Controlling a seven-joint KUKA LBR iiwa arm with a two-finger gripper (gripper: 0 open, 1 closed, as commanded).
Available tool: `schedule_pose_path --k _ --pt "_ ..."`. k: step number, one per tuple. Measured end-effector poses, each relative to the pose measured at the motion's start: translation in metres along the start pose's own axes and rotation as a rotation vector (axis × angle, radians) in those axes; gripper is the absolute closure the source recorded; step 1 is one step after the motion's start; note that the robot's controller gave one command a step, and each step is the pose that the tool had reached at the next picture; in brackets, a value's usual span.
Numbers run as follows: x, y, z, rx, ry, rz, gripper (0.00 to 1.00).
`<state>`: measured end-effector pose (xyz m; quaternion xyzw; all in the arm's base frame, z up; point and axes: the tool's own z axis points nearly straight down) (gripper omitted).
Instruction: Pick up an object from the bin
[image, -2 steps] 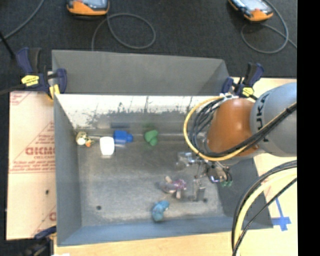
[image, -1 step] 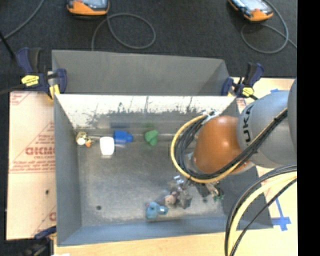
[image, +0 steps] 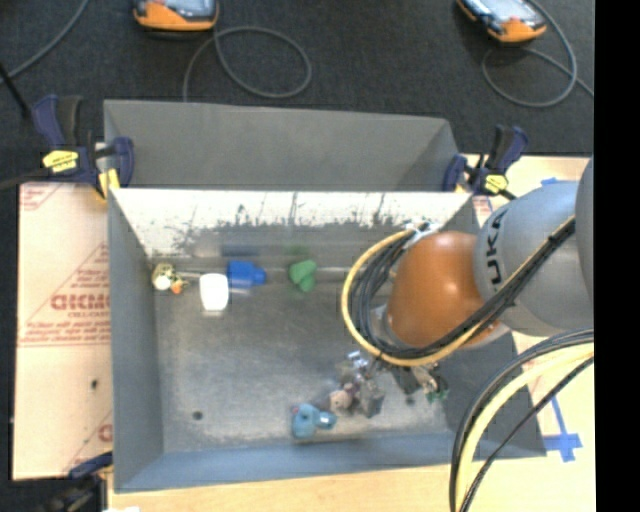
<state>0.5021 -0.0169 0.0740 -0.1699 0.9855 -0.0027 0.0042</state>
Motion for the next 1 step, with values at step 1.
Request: schedule_pose_path --k 1 --pt "-0.0108 -0.0084 -0.1466 0.001 -0.004 -0.055 1.00"
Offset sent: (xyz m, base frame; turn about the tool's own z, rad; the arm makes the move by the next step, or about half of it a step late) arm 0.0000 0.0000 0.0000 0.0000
